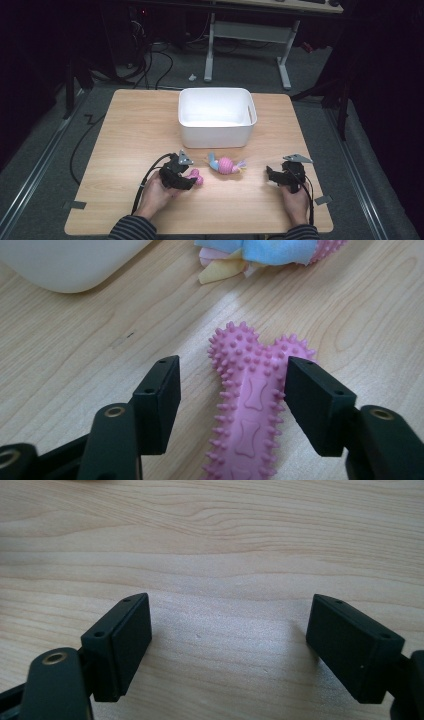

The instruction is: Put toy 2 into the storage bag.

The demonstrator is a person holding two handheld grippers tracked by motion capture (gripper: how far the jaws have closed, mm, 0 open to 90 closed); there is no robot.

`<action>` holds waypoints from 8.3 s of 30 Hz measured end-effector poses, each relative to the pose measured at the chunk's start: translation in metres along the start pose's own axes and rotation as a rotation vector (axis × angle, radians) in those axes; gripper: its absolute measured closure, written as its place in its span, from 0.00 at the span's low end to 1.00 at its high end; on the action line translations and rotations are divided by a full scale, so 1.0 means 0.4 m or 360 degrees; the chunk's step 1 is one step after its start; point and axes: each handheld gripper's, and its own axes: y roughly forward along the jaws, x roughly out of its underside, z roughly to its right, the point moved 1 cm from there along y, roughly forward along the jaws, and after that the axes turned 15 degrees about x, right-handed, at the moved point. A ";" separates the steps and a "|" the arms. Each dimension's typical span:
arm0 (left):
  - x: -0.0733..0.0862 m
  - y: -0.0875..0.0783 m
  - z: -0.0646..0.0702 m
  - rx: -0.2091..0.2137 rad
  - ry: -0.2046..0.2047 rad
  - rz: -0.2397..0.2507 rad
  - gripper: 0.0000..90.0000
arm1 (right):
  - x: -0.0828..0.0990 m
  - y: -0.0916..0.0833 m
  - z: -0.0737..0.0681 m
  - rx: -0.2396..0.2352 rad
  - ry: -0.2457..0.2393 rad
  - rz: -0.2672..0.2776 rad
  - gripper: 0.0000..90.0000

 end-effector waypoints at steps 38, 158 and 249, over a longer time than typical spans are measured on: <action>0.030 0.020 -0.001 0.0095 -0.0048 -0.0135 0.58 | 0.000 0.000 0.000 0.0007 0.0013 -0.0002 0.21; -0.402 -0.332 -0.112 0.0219 0.0031 0.0409 0.66 | 0.001 -0.002 -0.001 0.0003 0.0006 0.0001 0.23; -0.510 0.001 -0.194 0.0071 -0.0101 0.0189 0.65 | 0.001 -0.002 -0.001 0.0003 0.0006 0.0002 0.23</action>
